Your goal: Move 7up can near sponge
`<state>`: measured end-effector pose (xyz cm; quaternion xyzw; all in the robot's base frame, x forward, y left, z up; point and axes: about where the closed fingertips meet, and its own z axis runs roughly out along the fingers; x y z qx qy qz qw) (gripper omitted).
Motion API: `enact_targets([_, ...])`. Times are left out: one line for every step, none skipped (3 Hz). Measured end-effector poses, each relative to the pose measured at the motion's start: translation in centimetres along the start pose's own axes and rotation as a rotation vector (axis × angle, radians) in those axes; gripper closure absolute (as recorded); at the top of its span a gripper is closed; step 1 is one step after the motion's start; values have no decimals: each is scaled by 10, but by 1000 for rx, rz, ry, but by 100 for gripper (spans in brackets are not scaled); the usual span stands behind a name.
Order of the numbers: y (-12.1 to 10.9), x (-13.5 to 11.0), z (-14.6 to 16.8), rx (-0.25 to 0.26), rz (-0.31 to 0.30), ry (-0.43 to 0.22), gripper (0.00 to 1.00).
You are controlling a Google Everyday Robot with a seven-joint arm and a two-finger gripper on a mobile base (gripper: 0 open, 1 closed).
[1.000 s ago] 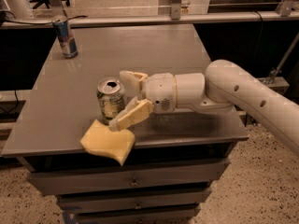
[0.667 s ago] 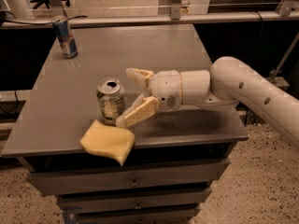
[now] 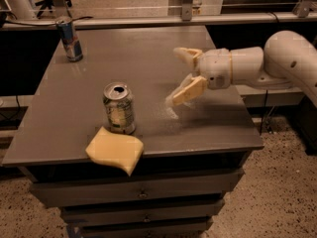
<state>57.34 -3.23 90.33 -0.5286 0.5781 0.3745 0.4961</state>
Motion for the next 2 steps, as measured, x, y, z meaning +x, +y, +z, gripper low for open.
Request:
enact_targets([-52,-2,-54,98,-41,66,0])
enact_targets([-70,-22,-78,158,-80,55,0])
